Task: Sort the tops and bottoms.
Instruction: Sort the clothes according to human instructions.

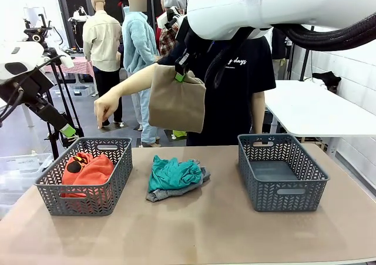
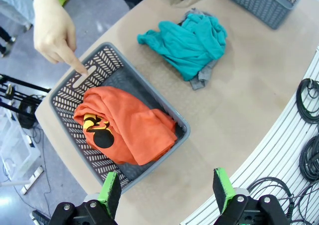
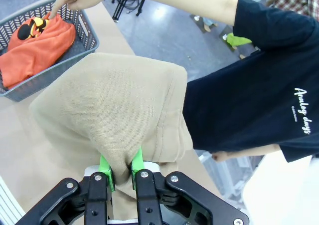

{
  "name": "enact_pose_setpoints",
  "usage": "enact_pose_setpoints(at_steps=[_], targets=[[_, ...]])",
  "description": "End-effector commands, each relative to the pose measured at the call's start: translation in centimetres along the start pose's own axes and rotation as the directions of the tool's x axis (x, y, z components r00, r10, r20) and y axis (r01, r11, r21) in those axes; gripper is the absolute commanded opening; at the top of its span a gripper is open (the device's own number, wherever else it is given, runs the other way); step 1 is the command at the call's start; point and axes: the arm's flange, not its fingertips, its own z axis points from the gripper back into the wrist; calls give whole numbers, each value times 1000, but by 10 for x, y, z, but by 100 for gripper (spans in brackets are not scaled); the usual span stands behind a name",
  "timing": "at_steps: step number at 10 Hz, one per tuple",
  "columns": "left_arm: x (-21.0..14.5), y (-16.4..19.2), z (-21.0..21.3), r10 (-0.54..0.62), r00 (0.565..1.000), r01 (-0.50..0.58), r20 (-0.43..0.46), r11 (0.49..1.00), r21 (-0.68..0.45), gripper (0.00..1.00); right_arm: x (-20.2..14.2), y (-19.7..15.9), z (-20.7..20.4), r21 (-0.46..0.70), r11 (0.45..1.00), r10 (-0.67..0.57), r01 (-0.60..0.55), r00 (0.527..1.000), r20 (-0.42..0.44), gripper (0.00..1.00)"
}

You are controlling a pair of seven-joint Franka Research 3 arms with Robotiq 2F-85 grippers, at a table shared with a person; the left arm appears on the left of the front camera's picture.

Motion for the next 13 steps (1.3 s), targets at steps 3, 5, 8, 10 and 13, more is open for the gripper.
enact_pose_setpoints(at_steps=[3,5,8,10,13], targets=[[-1,0,0,11,1000,-11,11,1000,-8,96,3,-1,2,-7,1000,-5,5,1000,2,0],[0,0,0,0,1000,0,0,1000,0,96,3,-1,2,-7,1000,-5,5,1000,2,0],[-43,31,55,-35,995,35,89,999,0,96,3,-1,2,-7,1000,-5,5,1000,2,0],[-72,45,74,-31,998,29,52,999,39,96,3,-1,2,-7,1000,-5,5,1000,2,0],[-93,43,80,32,992,-34,119,999,19,96,20,3,-8,18,1000,20,-21,999,36,0]])
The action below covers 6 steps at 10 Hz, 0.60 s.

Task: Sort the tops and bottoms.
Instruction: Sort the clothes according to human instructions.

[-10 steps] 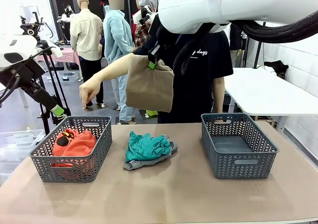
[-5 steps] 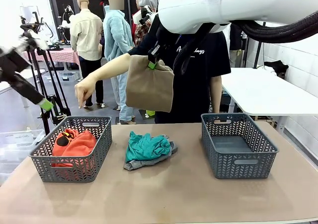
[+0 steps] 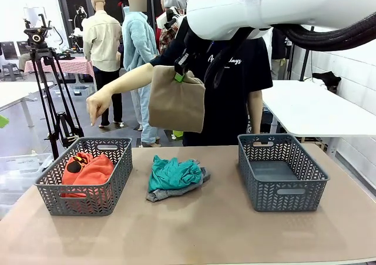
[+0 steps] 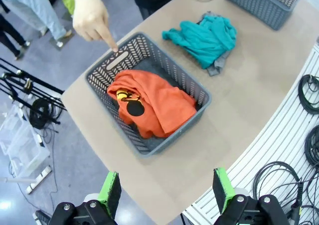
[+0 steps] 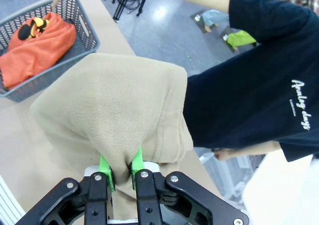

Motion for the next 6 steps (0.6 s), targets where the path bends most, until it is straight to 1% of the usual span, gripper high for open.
enact_pose_setpoints(at_steps=[1,3,5,6], targets=[[5,0,-2,-10,1000,10,-11,1000,1,96,41,6,-11,25,998,53,-56,995,85,0],[5,0,-2,-10,1000,10,-11,1000,1,96,92,24,-34,68,987,132,-143,980,146,0],[5,0,-2,-10,1000,10,-11,1000,1,96,131,45,-63,119,968,200,-222,964,173,0],[5,0,-2,-10,1000,10,-11,1000,1,96,147,58,-88,173,952,225,-254,959,171,0]])
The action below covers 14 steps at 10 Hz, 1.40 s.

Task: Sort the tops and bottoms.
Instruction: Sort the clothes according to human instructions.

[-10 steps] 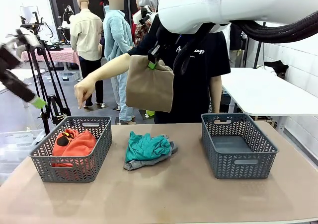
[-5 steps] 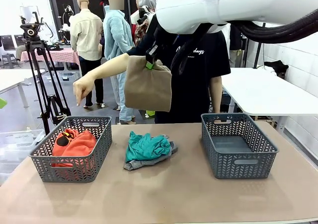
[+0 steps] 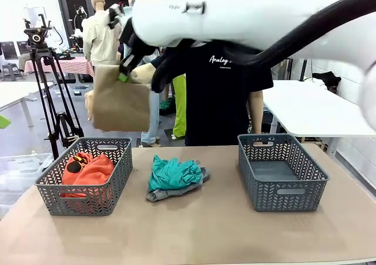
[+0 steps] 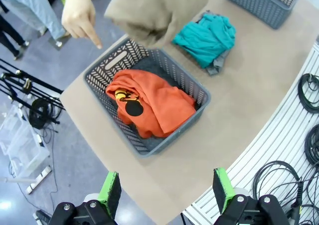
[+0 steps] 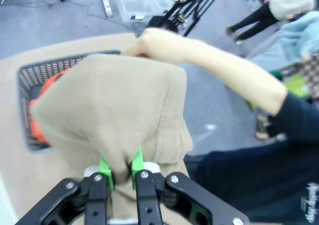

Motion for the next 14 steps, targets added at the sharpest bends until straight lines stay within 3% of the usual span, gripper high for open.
enact_pose_setpoints(at_steps=[1,6,12,14], targets=[[1,2,1,-3,1000,3,-1,1000,2,96,-13,-8,25,-41,999,-33,33,999,-9,0],[1,2,1,-3,1000,3,-1,1000,2,96,-6,-15,19,-35,999,-15,15,1000,-2,0],[1,2,1,-3,1000,3,-1,1000,2,96,32,15,-103,111,994,-8,-6,993,118,0],[1,2,1,-3,1000,3,-1,1000,2,96,34,22,-134,150,988,7,-25,993,117,0]])
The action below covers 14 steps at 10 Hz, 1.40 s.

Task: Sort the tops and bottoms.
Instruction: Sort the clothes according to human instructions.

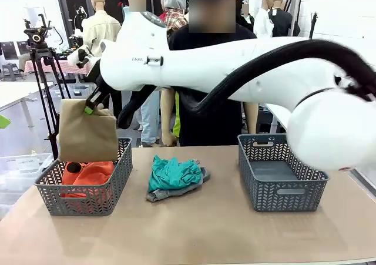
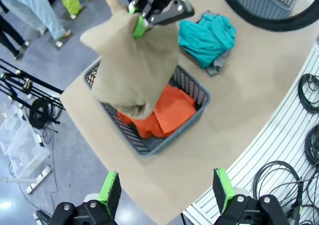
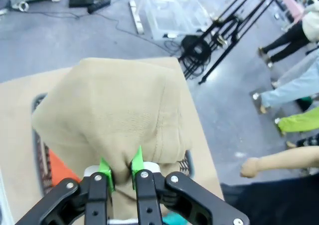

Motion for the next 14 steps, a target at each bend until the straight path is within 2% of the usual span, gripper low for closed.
enact_pose_setpoints(at_steps=[1,2,3,5,8,11,13,14], targets=[[1,1,0,-3,1000,3,-2,1000,2,96,17,-22,-25,34,999,12,-14,999,37,0],[1,1,0,-3,1000,3,-2,1000,2,96,8,-22,-42,53,999,-8,5,998,55,0],[1,1,0,-3,1000,3,-2,1000,2,96,1,-21,-56,71,997,-18,16,999,29,0],[1,1,0,-3,1000,3,-2,1000,2,96,-16,-20,-69,91,995,-28,31,999,-38,0],[1,1,0,-3,1000,3,-2,1000,2,96,-58,-15,-97,154,981,-96,121,983,-158,0],[1,1,0,-3,1000,3,-2,1000,2,96,-75,-15,-110,222,962,-128,163,979,-161,0],[1,1,0,-3,1000,3,-2,1000,2,96,-74,-18,-106,228,960,-131,165,979,-156,0],[1,1,0,-3,1000,3,-2,1000,2,96,-68,-20,-97,221,960,-139,171,978,-153,14]])
